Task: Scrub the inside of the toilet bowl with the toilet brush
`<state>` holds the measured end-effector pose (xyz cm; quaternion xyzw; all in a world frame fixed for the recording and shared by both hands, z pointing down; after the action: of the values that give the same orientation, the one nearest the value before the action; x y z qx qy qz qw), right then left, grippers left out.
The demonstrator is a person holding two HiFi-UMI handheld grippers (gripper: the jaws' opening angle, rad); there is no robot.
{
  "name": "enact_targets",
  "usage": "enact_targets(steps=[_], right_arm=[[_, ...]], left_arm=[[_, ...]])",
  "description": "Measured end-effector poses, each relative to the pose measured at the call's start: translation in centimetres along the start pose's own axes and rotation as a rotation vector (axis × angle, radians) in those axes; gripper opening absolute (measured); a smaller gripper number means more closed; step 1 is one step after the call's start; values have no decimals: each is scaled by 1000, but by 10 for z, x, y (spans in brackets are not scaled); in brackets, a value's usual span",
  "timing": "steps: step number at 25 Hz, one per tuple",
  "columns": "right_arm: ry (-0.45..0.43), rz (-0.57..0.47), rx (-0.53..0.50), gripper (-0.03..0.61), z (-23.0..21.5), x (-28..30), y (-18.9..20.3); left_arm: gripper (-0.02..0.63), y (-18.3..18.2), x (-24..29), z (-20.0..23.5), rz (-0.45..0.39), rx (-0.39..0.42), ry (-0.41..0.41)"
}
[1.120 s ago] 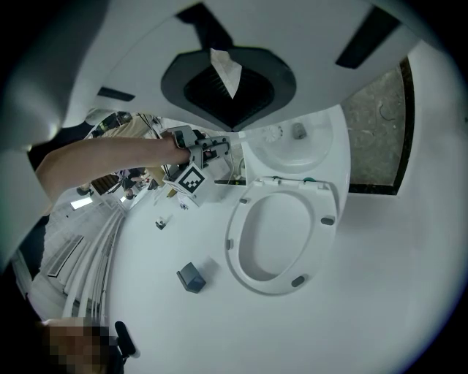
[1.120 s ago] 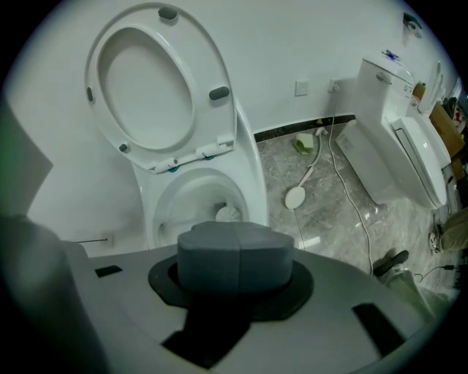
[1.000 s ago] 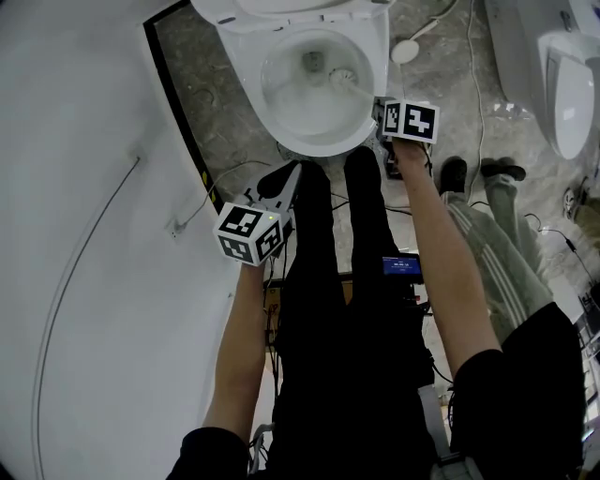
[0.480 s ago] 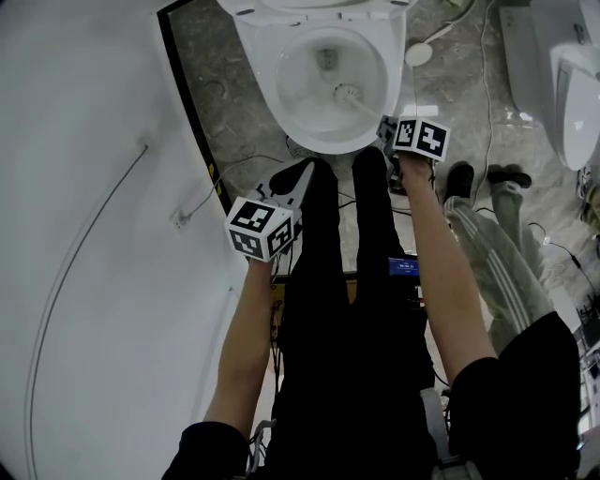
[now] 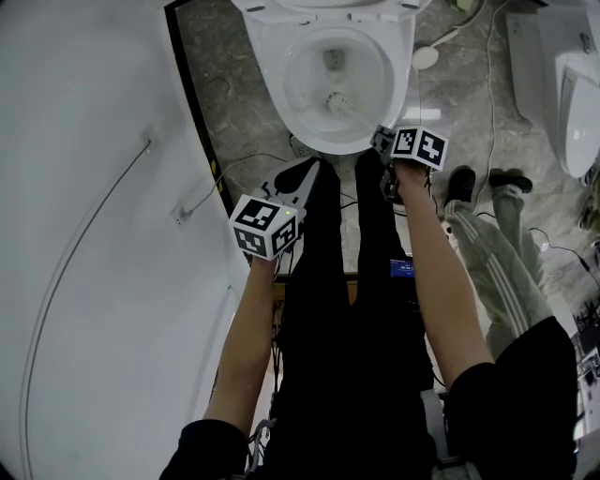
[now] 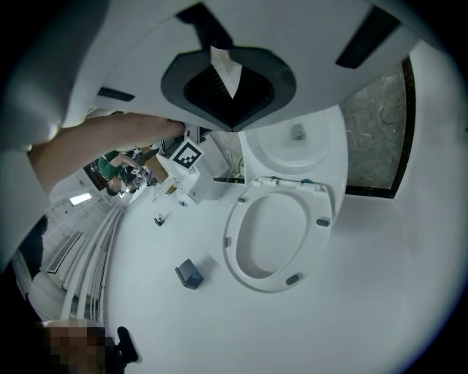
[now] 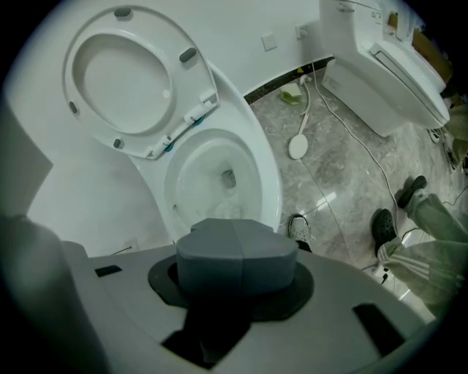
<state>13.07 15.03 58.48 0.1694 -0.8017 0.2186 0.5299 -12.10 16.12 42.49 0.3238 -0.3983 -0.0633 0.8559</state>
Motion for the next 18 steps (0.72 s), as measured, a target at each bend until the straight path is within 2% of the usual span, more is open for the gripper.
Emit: enact_targets(steps=[18], right_arm=[[-101,52,150,153,20,9,25]], left_arm=[[7,10,-7,1,11,-6,1]])
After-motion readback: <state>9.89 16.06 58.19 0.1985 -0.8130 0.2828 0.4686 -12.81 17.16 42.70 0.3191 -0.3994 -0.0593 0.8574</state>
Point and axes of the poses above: the fingertips, and each gripper's own axes: x forward along the fingers, z to its left, y out of its underside, the point moved 8 cm from there along -x, backward along the fingers, and after that the axes turned 10 degrees about x, right-handed, at the moved point
